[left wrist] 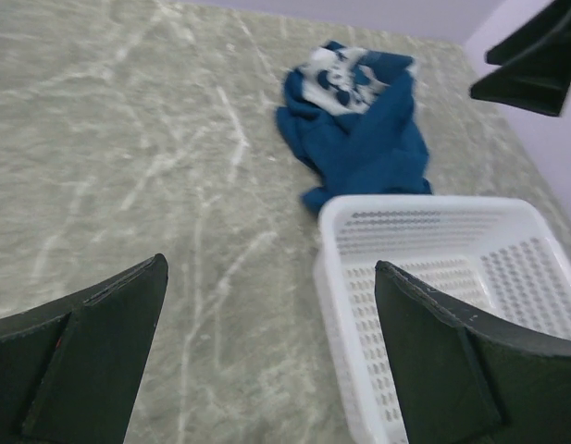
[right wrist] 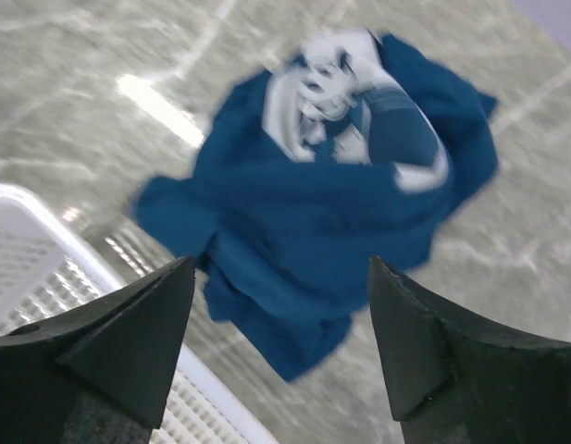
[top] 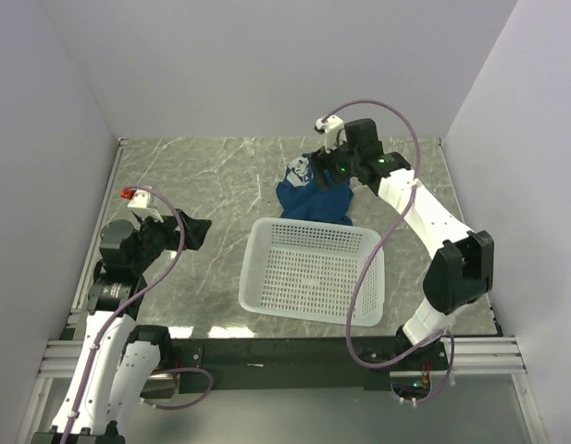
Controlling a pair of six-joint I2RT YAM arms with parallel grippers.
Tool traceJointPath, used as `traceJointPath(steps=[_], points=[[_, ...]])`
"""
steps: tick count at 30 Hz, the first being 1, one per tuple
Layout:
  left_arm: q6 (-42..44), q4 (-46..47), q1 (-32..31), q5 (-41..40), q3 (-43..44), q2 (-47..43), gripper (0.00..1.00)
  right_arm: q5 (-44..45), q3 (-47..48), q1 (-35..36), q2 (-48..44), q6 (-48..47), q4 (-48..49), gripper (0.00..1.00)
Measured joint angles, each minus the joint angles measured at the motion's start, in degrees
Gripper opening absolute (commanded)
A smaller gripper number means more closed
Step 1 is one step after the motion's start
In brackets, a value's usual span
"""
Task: Fold and stack the t-shirts
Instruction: Move the tshirt to the center of the board, then flatten the tshirt out
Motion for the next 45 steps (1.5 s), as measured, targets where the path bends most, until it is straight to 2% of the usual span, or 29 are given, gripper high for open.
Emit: traceJointPath(steps=[4, 7, 11, 14, 16, 20, 21, 22, 23, 24, 28, 31, 35, 37, 39, 42, 45], points=[[-2.7, 2.4, -1.5, 5.7, -0.4, 4.0, 0.97, -4.6, -6.1, -3.7, -5.6, -4.0, -2.4, 0.82], [-5.2, 2.1, -7.3, 6.7, -0.1, 10.6, 0.95, -13.0, -16.5, -5.8, -17.3, -8.3, -4.2, 0.82], [-8.5, -2.0, -19.5, 1.7, 0.8, 22.2, 0.96, -22.4, -33.7, -6.1, -35.7, -11.5, -3.5, 0.84], [-10.8, -5.6, -25.6, -4.6, 2.4, 29.6, 0.93, -27.8, -42.9, -11.3, -43.3, -11.8, -3.1, 0.84], [-12.1, -6.8, -28.0, -8.8, 3.4, 34.0, 0.83, -30.6, -44.5, -16.2, -44.6, -11.7, -3.6, 0.83], [-14.3, -8.3, -32.1, -14.4, 6.0, 40.7, 0.73, -34.9, -44.5, -23.3, -43.9, -10.9, -2.6, 0.83], [-14.7, -8.3, -33.6, -15.6, 6.9, 42.1, 0.67, -36.0, -44.5, -24.5, -44.0, -10.9, -2.5, 0.82], [-15.2, -8.3, -35.2, -16.8, 7.9, 43.4, 0.38, -37.0, -44.5, -25.4, -44.0, -10.8, -2.5, 0.82], [-15.7, -8.2, -36.4, -17.6, 8.5, 44.2, 0.14, -37.7, -44.5, -26.0, -44.0, -10.8, -2.5, 0.82], [-16.4, -8.2, -37.9, -18.6, 9.4, 45.1, 0.01, -38.5, -44.5, -26.7, -44.1, -10.7, -2.5, 0.82], [-17.7, -10.3, -41.9, -22.9, 12.1, 45.0, 0.01, -41.0, -44.5, -28.4, -44.8, -10.3, -2.5, 0.82], [-18.7, -13.1, -43.5, -26.1, 12.1, 39.9, 0.0, -42.1, -44.5, -29.5, -45.7, -9.8, -2.5, 0.82], [-20.5, -17.1, -42.6, -30.1, 10.5, 24.2, 0.0, -43.3, -44.5, -30.7, -46.8, -9.4, -2.4, 0.82], [-23.2, -19.9, -38.3, -32.0, 10.0, 16.1, 0.0, -43.7, -44.5, -31.6, -47.8, -8.9, -2.0, 0.82], [-25.7, -21.5, -31.3, -32.2, 9.9, 11.6, 0.0, -44.5, -44.3, -32.1, -48.7, -8.0, -1.1, 0.82], [-33.5, -23.7, -20.9, -35.7, 9.7, 10.1, 0.0, -44.6, -44.3, -33.2, -49.4, -7.7, -1.0, 0.82], [-41.3, -25.5, -12.0, -40.6, 9.9, 13.5, 0.0, -44.7, -44.3, -33.9, -49.5, -7.4, -1.0, 0.82]])
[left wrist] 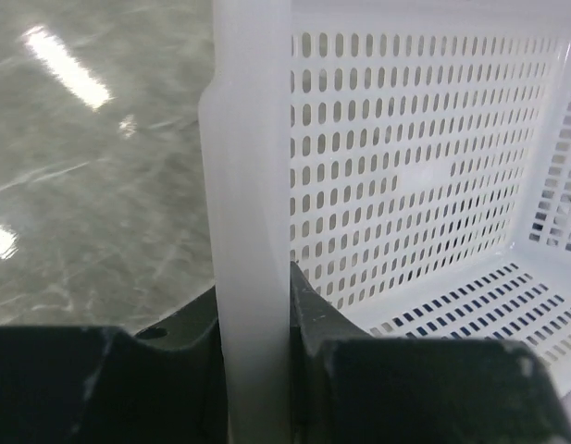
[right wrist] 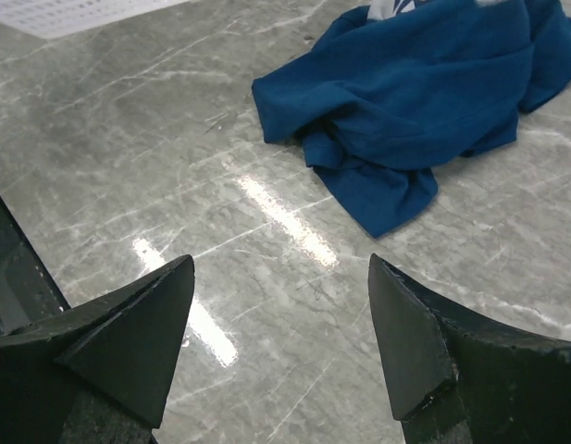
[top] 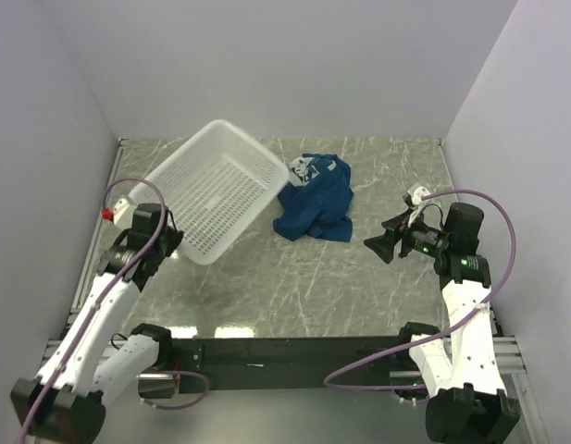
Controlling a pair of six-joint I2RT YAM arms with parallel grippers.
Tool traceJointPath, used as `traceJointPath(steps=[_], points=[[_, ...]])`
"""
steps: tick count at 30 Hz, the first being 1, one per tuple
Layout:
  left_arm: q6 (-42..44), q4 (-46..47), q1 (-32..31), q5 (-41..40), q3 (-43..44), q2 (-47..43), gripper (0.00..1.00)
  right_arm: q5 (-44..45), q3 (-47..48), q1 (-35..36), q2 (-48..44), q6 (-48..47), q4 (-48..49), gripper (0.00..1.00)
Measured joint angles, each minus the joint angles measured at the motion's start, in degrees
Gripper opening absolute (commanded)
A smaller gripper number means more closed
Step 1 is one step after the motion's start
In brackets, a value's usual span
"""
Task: Fold and stack the t-shirts
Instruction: Flatten the tshirt out
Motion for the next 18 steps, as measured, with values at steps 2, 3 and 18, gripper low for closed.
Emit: traceJointPath(steps=[2, 3, 18], points=[[-3.8, -1.3, 4.3, -0.7, 0.2, 4.3, 0.0, -0.1, 0.0, -0.4, 0.0, 0.0, 0.0, 0.82], [-5.6, -1.7, 7.0, -0.3, 0.2, 6.7, 0.0, -0.2, 0.0, -0.7, 0.0, 0.0, 0.0, 0.82], [-14.9, 13.4, 35.5, 8.8, 10.3, 38.6, 0.0, -1.6, 0.0, -2.2, 0.1, -0.5, -1.4, 0.81]])
